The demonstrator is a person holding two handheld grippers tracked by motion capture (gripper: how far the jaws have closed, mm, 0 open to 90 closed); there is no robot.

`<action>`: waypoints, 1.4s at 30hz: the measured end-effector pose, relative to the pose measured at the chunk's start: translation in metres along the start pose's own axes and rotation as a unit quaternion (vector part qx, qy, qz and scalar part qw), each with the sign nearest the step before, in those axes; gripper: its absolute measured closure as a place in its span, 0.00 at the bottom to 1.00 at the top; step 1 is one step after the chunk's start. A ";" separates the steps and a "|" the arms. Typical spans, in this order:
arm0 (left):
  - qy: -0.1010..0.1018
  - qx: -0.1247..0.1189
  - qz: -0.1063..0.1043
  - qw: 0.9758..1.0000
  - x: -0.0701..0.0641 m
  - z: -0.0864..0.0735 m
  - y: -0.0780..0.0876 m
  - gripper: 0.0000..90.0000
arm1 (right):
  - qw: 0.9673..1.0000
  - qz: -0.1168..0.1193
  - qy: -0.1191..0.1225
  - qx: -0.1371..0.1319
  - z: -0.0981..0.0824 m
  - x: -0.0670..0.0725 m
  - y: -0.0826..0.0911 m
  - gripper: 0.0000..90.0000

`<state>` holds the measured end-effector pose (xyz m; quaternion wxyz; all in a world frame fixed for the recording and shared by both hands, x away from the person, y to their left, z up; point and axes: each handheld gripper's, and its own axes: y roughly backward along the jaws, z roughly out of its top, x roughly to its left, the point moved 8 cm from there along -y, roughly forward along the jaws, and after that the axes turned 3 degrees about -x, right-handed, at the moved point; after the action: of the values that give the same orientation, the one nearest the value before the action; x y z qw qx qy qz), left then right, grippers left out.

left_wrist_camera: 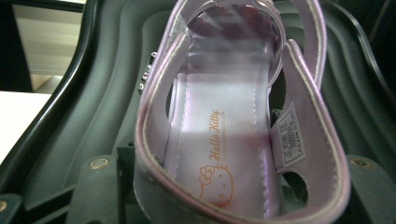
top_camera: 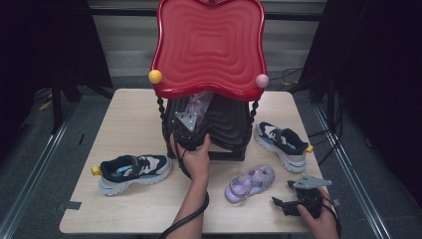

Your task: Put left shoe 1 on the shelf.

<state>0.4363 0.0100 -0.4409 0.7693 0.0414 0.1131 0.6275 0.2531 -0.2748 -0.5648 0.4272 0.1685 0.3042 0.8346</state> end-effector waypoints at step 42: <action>-0.025 0.013 0.014 1.000 -0.013 -0.010 -0.011 0.35 | 1.000 0.001 0.000 -0.001 0.000 0.000 0.000 0.15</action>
<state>0.4424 -0.0061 -0.4511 0.7623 0.0684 0.1017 0.6355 0.2532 -0.2747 -0.5648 0.4265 0.1688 0.3032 0.8353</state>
